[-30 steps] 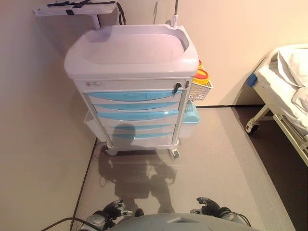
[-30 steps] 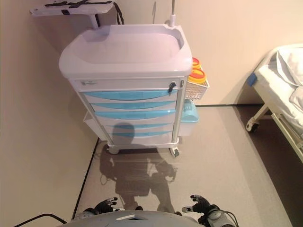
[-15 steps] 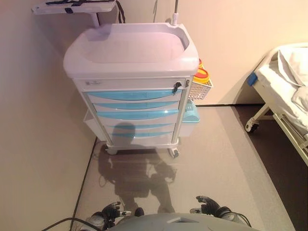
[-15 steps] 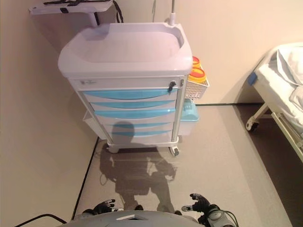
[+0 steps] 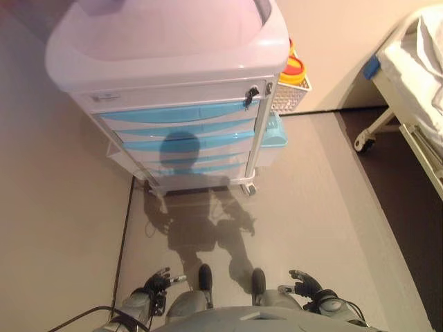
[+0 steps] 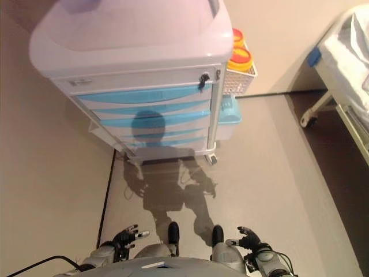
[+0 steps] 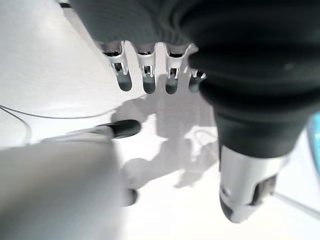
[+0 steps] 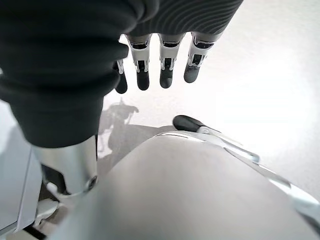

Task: Open the drawer and pick up the medicine

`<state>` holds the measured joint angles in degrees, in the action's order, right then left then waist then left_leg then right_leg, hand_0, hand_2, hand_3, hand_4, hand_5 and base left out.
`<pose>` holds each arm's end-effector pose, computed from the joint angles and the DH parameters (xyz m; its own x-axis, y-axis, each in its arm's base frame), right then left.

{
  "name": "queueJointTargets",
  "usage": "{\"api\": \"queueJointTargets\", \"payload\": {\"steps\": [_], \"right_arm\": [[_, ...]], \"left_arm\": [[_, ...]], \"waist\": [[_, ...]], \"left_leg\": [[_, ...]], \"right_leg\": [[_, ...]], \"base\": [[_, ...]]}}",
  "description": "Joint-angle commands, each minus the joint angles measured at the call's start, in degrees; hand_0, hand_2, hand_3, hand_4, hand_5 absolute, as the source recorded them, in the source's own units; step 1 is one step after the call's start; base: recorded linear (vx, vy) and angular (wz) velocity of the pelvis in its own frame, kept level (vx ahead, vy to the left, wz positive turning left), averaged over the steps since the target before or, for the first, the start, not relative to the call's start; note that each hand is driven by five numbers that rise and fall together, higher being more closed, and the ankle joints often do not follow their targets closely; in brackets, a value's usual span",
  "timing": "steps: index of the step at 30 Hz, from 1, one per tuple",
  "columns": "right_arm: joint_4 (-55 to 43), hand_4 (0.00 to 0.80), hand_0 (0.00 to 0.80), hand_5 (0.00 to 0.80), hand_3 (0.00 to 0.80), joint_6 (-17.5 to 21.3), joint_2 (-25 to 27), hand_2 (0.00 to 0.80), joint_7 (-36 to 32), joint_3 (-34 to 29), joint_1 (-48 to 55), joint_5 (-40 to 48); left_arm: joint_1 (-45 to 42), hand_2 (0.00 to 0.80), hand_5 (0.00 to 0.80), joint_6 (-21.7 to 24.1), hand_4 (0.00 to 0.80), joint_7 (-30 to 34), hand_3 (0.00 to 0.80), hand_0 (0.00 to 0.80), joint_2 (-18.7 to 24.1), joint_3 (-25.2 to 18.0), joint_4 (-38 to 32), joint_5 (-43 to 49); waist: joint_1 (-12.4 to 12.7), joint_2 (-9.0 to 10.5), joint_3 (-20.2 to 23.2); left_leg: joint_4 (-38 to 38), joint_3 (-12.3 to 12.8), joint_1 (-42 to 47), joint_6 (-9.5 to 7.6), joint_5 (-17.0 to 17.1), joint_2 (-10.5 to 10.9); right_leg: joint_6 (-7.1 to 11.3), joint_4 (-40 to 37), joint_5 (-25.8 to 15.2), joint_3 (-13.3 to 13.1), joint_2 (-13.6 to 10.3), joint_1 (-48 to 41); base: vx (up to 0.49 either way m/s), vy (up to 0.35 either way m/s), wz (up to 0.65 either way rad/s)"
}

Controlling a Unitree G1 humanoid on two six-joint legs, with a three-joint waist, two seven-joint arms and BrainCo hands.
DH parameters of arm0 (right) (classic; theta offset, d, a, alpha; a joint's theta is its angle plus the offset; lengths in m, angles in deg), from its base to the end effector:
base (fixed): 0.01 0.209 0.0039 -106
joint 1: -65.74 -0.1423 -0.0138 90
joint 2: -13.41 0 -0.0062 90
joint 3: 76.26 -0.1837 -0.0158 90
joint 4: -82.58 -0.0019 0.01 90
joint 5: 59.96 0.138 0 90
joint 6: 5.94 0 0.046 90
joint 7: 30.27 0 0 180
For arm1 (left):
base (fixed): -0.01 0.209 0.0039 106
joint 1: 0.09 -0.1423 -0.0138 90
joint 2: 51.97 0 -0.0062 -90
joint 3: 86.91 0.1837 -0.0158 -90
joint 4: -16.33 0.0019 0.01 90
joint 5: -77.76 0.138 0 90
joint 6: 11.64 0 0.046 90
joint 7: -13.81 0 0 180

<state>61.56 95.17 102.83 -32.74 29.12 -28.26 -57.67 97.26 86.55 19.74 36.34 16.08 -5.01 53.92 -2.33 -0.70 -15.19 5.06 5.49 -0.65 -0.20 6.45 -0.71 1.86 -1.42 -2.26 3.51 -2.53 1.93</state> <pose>0.1076 -0.2207 -0.1047 0.5620 -0.0453 -0.8259 -0.2548 0.9405 -0.2250 0.1284 0.2181 -0.0994 0.6009 0.0438 -0.7981 -0.0756 0.9971 -0.0022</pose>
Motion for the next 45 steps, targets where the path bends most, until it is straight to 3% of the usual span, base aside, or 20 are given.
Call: {"api": "queueJointTargets", "payload": {"steps": [1, 10, 14, 22, 30, 39, 45], "right_arm": [[-3.0, 0.0, 0.0, 0.0, 0.0, 1.4, 1.2, 0.0, 1.2, -0.2, -2.6, 3.6], [-4.1, 0.0, 0.0, 0.0, 0.0, 2.9, 1.6, 0.0, 1.8, 0.4, -4.5, 6.5], [-4.9, 0.0, 0.0, 0.0, 0.0, 3.0, 1.8, 0.0, 1.9, 1.2, -4.6, 7.7], [-4.3, 0.0, 0.0, 0.0, 0.0, 5.6, 2.2, 0.0, 1.5, 1.9, -3.3, 10.9], [-4.6, 0.0, 0.0, 0.0, 0.0, 7.2, 2.3, 0.0, 1.0, 3.9, -2.8, 11.4], [-4.2, 0.0, 0.0, 0.0, 0.0, 8.2, 3.0, 0.0, 0.3, 5.2, -2.5, 11.6], [-3.7, 0.0, 0.0, 0.0, 0.0, 8.5, 2.7, 0.0, -0.2, 5.9, -2.5, 11.3]], "left_arm": [[5.4, 0.0, 0.0, 5.2, 0.0, 0.2, 0.0, 0.0, 0.1, -2.5, -1.9, -6.1], [15.6, 0.0, 0.0, 13.6, 0.0, 1.2, 0.0, 0.0, 1.0, -3.8, -11.0, -17.4], [20.8, 0.0, 0.0, 13.6, 0.0, 4.6, 0.0, 0.0, 4.4, -4.8, -14.5, -24.7], [33.3, 0.0, 0.0, 13.8, 0.0, 15.4, 0.0, 0.0, 9.8, -9.7, -19.3, -48.5], [44.3, 0.0, 0.0, 14.2, 0.0, 20.8, 0.0, 0.0, 14.2, -11.8, -18.4, -64.5], [52.6, 0.0, 0.0, 14.1, 0.0, 27.4, 0.0, 0.0, 19.3, -11.9, -18.3, -76.6], [54.6, 0.0, 0.0, 12.8, 0.0, 33.9, 0.0, 0.0, 19.4, -11.4, -23.0, -82.0]], "waist": [[-1.7, 1.77, -4.4], [-3.6, 4.83, -10.4], [-4.5, 6.56, -11.7], [-6.5, 9.32, -13.2], [-7.9, 10.12, -13.5], [-8.6, 10.75, -13.5], [-8.1, 10.91, -13.3]], "left_leg": [[-9.8, 1.9, -3.2, -4.24, -12.3, 4.9], [-21.7, 5.4, -13.7, -5.27, -16.1, 3.8], [-25.3, 6.3, -16.5, -5.28, -17.6, 3.0], [-30.4, 6.8, -20.2, -5.41, -20.3, 1.5], [-33.0, 6.4, -21.5, -5.29, -23.8, 1.0], [-35.0, 6.6, -23.1, -5.18, -25.0, 0.9], [-34.5, 6.2, -23.2, -5.11, -24.6, 1.3]], "right_leg": [[2.81, 8.9, 3.1, -1.7, -1.1, 6.3], [2.84, 13.0, 1.7, -5.4, -1.3, 14.5], [2.74, 14.4, 1.5, -6.0, -0.8, 17.0], [2.33, 16.5, 1.2, -7.2, 0.3, 20.3], [2.66, 17.1, 2.0, -7.9, 1.3, 21.6], [2.62, 16.4, 1.5, -8.6, 1.7, 22.4], [2.53, 16.1, 1.3, -8.7, 1.9, 22.3]], "base": [[-0.091, 0.049, -0.33], [-0.065, 0.016, -0.28], [-0.015, -0.005, -0.13], [-0.001, 0.003, -0.08], [0.046, 0.033, -0.04], [0.008, 0.017, -0.03], [-0.015, -0.01, 0.0]]}}
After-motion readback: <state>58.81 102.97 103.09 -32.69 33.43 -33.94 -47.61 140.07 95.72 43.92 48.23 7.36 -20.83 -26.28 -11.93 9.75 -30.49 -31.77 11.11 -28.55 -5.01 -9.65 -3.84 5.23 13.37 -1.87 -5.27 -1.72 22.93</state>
